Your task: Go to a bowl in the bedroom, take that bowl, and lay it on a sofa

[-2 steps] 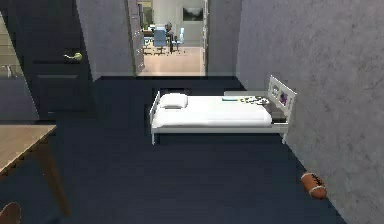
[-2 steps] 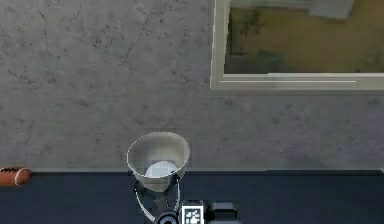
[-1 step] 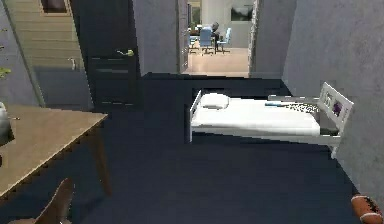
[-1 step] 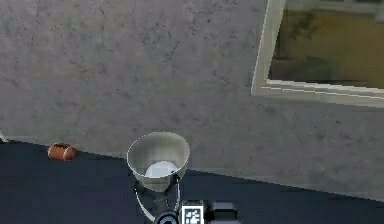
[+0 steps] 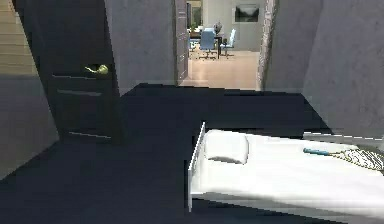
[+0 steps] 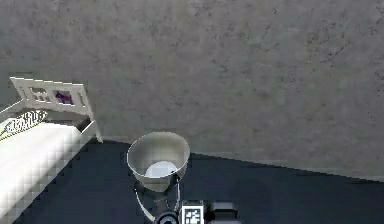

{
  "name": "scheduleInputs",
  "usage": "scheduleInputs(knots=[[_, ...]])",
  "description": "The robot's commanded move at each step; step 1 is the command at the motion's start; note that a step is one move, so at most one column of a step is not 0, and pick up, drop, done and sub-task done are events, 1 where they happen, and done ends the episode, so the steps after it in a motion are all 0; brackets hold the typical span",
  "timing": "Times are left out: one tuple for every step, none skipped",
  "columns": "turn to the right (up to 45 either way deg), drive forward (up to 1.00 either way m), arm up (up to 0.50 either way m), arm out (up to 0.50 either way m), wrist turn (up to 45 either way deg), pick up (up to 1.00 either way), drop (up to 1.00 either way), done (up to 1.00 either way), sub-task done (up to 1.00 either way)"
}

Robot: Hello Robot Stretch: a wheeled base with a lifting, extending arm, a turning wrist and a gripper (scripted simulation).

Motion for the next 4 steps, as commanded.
scheduleInputs(knots=[[0.0, 0.55, 0.0, 0.0, 0.0, 0.0, 0.0, 0.0, 0.0], [-42.0, 0.0, 0.0, 0.0, 0.0, 0.0, 0.0, 0.0, 0.0], [0.0, 0.4, 0.0, 0.0, 0.0, 0.0, 0.0, 0.0, 0.0], [27.0, 0.0, 0.0, 0.0, 0.0, 0.0, 0.0, 0.0, 0.0]])
